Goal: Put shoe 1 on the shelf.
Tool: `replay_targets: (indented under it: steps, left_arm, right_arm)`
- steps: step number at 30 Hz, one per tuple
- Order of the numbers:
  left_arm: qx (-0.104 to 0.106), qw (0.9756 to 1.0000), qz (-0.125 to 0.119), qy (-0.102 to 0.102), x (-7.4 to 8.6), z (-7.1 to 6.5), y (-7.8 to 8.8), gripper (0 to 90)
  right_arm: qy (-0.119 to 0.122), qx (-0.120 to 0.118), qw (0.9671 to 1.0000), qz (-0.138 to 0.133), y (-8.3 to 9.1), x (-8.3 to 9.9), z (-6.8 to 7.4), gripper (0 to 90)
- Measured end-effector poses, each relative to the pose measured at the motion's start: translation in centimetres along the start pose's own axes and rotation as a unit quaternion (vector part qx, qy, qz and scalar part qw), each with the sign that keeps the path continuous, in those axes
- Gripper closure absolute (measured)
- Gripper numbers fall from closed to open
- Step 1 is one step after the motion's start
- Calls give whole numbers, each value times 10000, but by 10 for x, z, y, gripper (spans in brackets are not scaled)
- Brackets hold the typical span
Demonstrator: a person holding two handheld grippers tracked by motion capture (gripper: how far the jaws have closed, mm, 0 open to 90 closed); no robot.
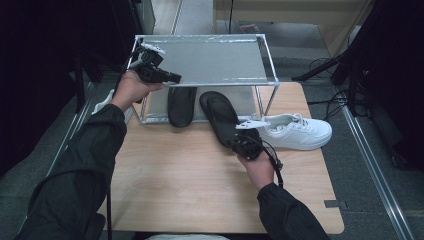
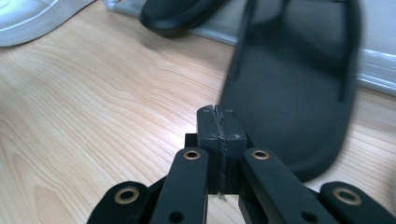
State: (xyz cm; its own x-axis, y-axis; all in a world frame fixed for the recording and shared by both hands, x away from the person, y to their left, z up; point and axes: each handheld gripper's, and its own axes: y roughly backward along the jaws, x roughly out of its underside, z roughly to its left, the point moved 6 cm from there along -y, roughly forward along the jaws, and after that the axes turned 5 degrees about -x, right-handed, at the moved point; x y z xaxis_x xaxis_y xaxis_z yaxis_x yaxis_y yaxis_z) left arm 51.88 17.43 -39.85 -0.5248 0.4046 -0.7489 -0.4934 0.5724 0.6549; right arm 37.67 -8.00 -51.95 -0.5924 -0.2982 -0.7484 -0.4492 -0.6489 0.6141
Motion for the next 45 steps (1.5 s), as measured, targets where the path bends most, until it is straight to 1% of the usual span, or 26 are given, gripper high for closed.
replay_targets:
  steps: [1, 3, 7, 8, 9, 10, 12, 14, 15, 18, 19, 21, 22, 25, 27, 28, 30, 32, 33, 34, 39, 43, 45]
  left_arm:
    - [-6, 10000, -2, 13, 0, 0, 0, 900]
    - [-11, 10000, 7, 36, 0, 0, 0, 900]
    - [18, 10000, 11, 22, 0, 0, 0, 900]
    - [18, 10000, 11, 22, 0, 0, 0, 900]
    - [3, 10000, 6, 28, 0, 0, 0, 900]
    - [3, 10000, 6, 28, 0, 0, 0, 900]
    - [0, 10000, 2, 16, 0, 0, 0, 900]
    - [-4, 10000, 2, 9, 0, 0, 0, 900]
    - [-7, 10000, 4, -3, 0, 0, 0, 900]
    - [-41, 10000, 1, -34, 0, -1, 0, 900]
    - [-40, 10000, 2, -30, 0, -1, 0, 900]
    - [-21, 10000, 7, -12, 0, 0, 0, 900]
    - [-16, 10000, 2, 7, 0, 0, 0, 900]
    - [-5, 10000, 1, 8, 0, 0, 0, 900]
    - [-4, 10000, -6, -5, 0, 0, 0, 900]
    - [0, 10000, -10, -16, 0, 0, 0, 900]
    - [3, 10000, -13, -12, 0, 0, 0, 900]
    - [3, 10000, -12, -9, 0, 0, 0, 900]
    - [3, 10000, -10, -7, 0, 0, 0, 900]
    - [2, 10000, -10, -10, 0, 0, 0, 900]
    - [9, 10000, -17, -3, 0, 0, 0, 900]
    - [12, 10000, -22, 3, 0, 0, 0, 900]
    - [8, 10000, -17, -7, 1, 0, 0, 900]
  right_arm:
    - [31, 19, 10000, -57, 4, 2, -3, 900]
    - [2, 55, 10000, -77, 9, 6, -9, 900]
    - [-58, 139, 9999, 47, 14, 17, -17, 900]
    - [-58, 139, 9999, 47, 14, 17, -17, 900]
    - [-60, 196, 9997, 153, 15, 23, -21, 900]
    - [-60, 196, 9997, 153, 15, 23, -21, 900]
    - [-77, 237, 9994, 240, 16, 28, -25, 900]
    - [-108, 302, 9990, 307, 16, 31, -30, 900]
    - [-156, 306, 9989, 331, 15, 32, -32, 900]
    - [-191, 361, 9984, 386, 10, 33, -37, 900]
    - [-213, 387, 9983, 389, 8, 33, -38, 900]
    - [-232, 367, 9983, 400, 7, 33, -38, 900]
    - [-270, 371, 9984, 343, 3, 32, -38, 900]
    - [-275, 374, 9985, 305, 1, 30, -37, 900]
    - [-249, 378, 9986, 270, -2, 24, -37, 900]
    - [-181, 383, 9988, 251, -6, 19, -37, 900]
    - [-181, 365, 9989, 236, -9, 15, -37, 900]
    - [-166, 373, 9989, 231, -13, 10, -36, 900]
    - [-198, 358, 9989, 246, -17, 8, -36, 900]
    - [-171, 352, 9989, 239, -20, 6, -36, 900]
    - [-229, 302, 9991, 181, -33, 0, -34, 900]
    - [-313, 224, 9991, 153, -40, -8, -34, 900]
    - [-314, 247, 9991, 146, -43, -11, -33, 900]
